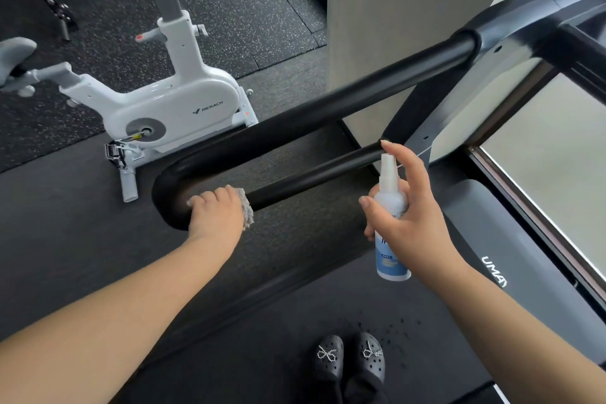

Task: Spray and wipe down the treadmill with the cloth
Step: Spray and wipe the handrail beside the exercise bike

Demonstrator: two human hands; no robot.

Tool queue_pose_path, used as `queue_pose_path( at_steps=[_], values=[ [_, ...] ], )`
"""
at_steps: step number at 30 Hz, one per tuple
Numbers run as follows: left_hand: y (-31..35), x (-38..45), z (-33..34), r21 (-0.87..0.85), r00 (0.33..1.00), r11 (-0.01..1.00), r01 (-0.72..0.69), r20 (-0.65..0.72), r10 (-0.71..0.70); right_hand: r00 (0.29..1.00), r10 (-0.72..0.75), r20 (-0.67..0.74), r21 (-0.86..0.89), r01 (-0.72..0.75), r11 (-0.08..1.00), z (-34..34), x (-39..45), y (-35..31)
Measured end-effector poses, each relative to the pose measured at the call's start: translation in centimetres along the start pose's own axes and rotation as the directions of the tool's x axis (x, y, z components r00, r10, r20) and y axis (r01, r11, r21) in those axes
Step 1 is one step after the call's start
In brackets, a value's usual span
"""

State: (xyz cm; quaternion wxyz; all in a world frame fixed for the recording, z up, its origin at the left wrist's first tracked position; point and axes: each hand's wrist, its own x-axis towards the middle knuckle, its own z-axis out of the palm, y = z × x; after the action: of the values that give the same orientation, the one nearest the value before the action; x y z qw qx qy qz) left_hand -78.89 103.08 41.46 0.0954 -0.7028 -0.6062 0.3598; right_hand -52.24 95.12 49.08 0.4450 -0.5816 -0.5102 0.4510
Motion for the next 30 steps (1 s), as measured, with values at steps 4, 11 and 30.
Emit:
queue_pose_path(
  at_steps=[4,11,30],
  values=[
    [2.5,0.9,-0.9,-0.214,0.996,0.977,-0.016,-0.091,-0.004,1.000,0.000,-0.015,-0.009,0.000,1.000,-0.5,0.2,0.6],
    [8.0,4.4,-3.8,-0.344,0.972,0.929,-0.139,-0.229,0.060,0.999,0.040,-0.021,-0.001,-0.040,0.999,-1.5,1.6,1.3],
    [18.2,10.4,-13.2,-0.385,0.895,0.835,-0.393,-0.370,0.251,0.998,0.007,-0.068,-0.011,-0.008,1.000,-4.7,5.0,3.4]
  ],
)
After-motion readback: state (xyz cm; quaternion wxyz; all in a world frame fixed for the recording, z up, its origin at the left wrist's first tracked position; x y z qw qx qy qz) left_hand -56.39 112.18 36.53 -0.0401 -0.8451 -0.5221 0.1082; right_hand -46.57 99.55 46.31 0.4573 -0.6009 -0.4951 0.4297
